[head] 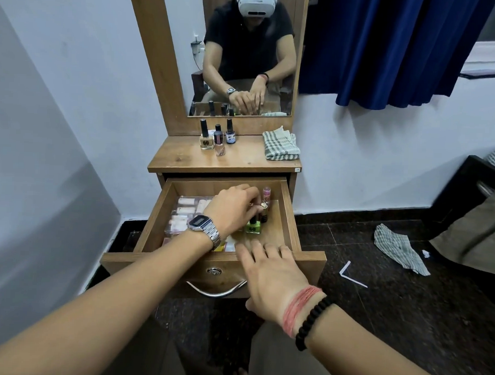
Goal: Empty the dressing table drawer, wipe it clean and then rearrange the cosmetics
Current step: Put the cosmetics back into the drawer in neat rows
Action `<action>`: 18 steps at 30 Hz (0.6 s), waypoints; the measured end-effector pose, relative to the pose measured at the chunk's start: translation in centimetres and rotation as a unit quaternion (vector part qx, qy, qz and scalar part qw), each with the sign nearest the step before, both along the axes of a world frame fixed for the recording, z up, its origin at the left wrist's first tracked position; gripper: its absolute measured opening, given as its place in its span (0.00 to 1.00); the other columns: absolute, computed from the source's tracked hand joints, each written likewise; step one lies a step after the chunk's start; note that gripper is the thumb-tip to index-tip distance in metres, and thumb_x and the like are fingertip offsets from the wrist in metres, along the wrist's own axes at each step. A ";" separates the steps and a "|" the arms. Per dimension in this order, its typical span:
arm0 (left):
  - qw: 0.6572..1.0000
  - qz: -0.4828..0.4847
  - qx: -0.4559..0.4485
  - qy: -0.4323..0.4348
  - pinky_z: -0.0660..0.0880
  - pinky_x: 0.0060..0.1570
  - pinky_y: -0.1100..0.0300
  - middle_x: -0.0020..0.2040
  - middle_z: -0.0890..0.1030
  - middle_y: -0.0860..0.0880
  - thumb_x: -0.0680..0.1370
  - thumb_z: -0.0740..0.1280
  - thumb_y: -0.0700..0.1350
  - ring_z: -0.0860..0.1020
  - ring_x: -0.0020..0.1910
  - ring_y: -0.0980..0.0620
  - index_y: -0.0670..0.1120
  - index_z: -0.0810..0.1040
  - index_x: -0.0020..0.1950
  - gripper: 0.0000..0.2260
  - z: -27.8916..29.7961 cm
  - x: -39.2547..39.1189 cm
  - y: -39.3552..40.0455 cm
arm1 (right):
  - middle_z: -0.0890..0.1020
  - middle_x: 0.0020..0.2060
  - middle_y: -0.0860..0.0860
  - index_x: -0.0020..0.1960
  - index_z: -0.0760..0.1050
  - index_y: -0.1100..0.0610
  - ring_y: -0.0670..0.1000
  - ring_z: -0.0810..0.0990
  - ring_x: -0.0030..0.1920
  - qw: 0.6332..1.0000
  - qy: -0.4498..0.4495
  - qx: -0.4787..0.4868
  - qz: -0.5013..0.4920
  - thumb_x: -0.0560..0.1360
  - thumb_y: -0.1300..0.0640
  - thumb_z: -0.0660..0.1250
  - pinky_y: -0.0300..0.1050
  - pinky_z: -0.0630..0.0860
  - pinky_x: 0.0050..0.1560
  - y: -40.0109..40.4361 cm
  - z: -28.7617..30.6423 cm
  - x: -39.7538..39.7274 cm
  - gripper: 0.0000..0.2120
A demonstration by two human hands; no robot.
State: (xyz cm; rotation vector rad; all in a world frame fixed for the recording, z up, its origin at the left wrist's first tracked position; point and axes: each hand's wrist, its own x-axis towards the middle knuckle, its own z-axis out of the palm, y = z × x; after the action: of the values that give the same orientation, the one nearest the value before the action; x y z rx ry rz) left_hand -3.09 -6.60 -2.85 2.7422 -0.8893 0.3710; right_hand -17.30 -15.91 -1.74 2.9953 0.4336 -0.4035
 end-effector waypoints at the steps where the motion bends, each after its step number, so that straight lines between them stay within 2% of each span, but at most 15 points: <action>1: 1.000 0.006 -0.014 0.000 0.71 0.41 0.58 0.47 0.79 0.53 0.77 0.65 0.53 0.78 0.46 0.50 0.52 0.76 0.48 0.06 0.3 -0.5 0.5 | 0.53 0.76 0.57 0.78 0.41 0.55 0.59 0.57 0.74 1.000 0.002 0.010 0.005 0.74 0.49 0.68 0.58 0.54 0.73 -0.2 0.0 0.1 0.45; 4: 0.998 0.030 -0.049 0.033 0.76 0.42 0.56 0.44 0.81 0.55 0.76 0.66 0.51 0.79 0.44 0.53 0.53 0.77 0.46 0.03 0.7 -2.1 2.6 | 0.55 0.77 0.53 0.79 0.46 0.52 0.55 0.58 0.75 0.996 0.026 0.080 0.012 0.75 0.42 0.66 0.54 0.55 0.73 -1.2 0.5 0.6 0.42; 7: 0.993 0.063 -0.069 0.074 0.77 0.42 0.55 0.43 0.82 0.55 0.77 0.66 0.51 0.79 0.43 0.55 0.55 0.77 0.46 0.02 -0.1 -3.4 4.9 | 0.63 0.75 0.49 0.78 0.53 0.50 0.51 0.64 0.73 0.980 0.027 0.197 -0.025 0.76 0.42 0.65 0.47 0.61 0.72 -2.4 1.7 1.7 0.36; 8: 0.991 0.073 -0.071 0.082 0.77 0.41 0.57 0.44 0.82 0.55 0.77 0.66 0.50 0.79 0.42 0.55 0.55 0.77 0.46 0.02 -0.6 -3.7 5.5 | 0.67 0.73 0.49 0.77 0.57 0.50 0.49 0.68 0.70 0.972 0.008 0.232 -0.043 0.76 0.43 0.66 0.44 0.64 0.70 -2.7 2.1 2.1 0.34; 10: 0.988 0.090 -0.089 0.089 0.76 0.40 0.58 0.43 0.82 0.54 0.77 0.66 0.50 0.79 0.42 0.54 0.54 0.78 0.48 0.03 -1.4 -4.0 6.5 | 0.75 0.67 0.48 0.73 0.64 0.49 0.45 0.75 0.59 0.955 -0.053 0.281 -0.073 0.76 0.45 0.67 0.38 0.70 0.58 -3.0 3.2 3.6 0.28; 12: 0.985 0.094 -0.117 0.087 0.76 0.40 0.58 0.42 0.82 0.53 0.77 0.66 0.49 0.79 0.41 0.54 0.52 0.78 0.47 0.03 -1.4 -3.9 6.8 | 0.78 0.61 0.47 0.69 0.69 0.49 0.43 0.75 0.54 0.941 -0.113 0.309 -0.084 0.76 0.47 0.67 0.35 0.68 0.51 -2.8 4.3 5.7 0.23; 15: 0.981 0.091 -0.148 0.086 0.73 0.37 0.63 0.42 0.81 0.54 0.77 0.65 0.46 0.78 0.41 0.55 0.52 0.77 0.46 0.02 -1.2 -3.7 6.9 | 0.79 0.61 0.48 0.67 0.72 0.52 0.45 0.77 0.56 0.923 -0.157 0.340 -0.085 0.77 0.52 0.67 0.37 0.71 0.52 -1.1 6.1 10.6 0.19; 18: 0.978 0.095 -0.164 0.093 0.65 0.32 0.72 0.41 0.80 0.55 0.78 0.65 0.46 0.77 0.39 0.58 0.52 0.77 0.46 0.03 -1.5 -3.9 6.9 | 0.79 0.60 0.49 0.65 0.74 0.53 0.46 0.77 0.52 0.918 -0.201 0.334 -0.072 0.77 0.58 0.65 0.39 0.74 0.53 1.3 8.3 16.4 0.17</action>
State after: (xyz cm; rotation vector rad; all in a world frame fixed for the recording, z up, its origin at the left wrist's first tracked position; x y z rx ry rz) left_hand -6.98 0.26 -4.33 2.5086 -0.4709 0.2615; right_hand -0.86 -14.63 6.54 3.6377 0.3649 0.4585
